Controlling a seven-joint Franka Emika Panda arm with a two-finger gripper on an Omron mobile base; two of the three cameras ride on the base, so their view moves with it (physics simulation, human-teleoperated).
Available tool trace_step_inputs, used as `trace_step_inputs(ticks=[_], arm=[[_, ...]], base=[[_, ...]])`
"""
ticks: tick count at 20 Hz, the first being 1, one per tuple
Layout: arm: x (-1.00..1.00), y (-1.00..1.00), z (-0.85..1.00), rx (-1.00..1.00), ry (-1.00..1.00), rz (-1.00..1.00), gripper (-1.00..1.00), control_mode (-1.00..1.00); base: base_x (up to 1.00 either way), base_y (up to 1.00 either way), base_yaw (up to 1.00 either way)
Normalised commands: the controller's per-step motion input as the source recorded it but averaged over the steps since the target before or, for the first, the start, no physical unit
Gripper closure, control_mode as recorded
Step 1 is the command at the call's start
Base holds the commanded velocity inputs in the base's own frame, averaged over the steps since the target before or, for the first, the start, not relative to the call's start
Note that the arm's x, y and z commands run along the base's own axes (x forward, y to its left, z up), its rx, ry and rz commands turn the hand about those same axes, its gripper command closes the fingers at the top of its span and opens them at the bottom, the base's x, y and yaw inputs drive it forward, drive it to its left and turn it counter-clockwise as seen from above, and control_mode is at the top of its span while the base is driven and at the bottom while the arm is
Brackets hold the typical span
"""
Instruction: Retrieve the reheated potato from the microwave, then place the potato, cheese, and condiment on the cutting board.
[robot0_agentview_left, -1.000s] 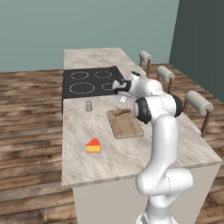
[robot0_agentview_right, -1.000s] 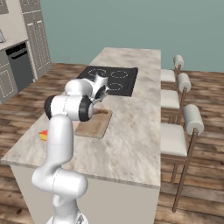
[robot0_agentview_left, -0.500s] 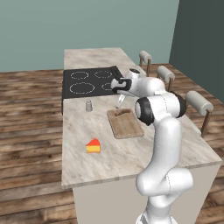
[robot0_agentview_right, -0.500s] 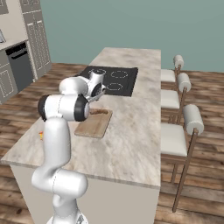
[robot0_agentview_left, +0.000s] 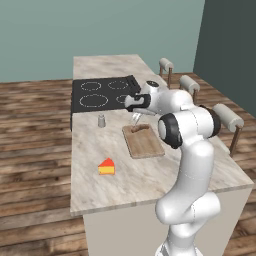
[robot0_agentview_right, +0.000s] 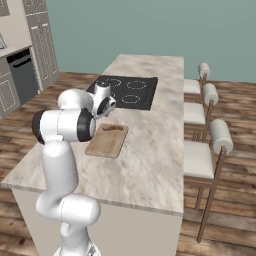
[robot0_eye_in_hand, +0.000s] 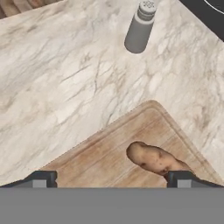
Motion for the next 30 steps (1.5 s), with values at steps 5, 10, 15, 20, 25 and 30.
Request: trace_step_inputs(ticks=[5, 10, 15, 20, 25, 30], arm=[[-0.27, 0.23, 0.25, 0.00, 0.12, -0.24, -1.00, -1.00], [-0.03, 0.34, 0.27, 0.00, 0.09, -0.03, -1.00, -1.00], [0.00, 0.35, 0.27, 0.00, 0.24, 0.00, -1.00, -1.00], [0.00, 0.29, 0.06, 0.02, 0.16, 0.00, -1.00, -1.00], [0.04, 0.29, 0.00, 0.00, -0.02, 0.00, -1.00, -1.00], [0.16, 0.15, -0.03, 0.00, -0.07, -0.01, -1.00, -1.00]], base=[[0.00, 0.00, 0.00], [0.00, 0.00, 0.00], [0.00, 0.00, 0.00], [0.00, 0.00, 0.00], [0.00, 0.00, 0.00], [0.00, 0.00, 0.00]])
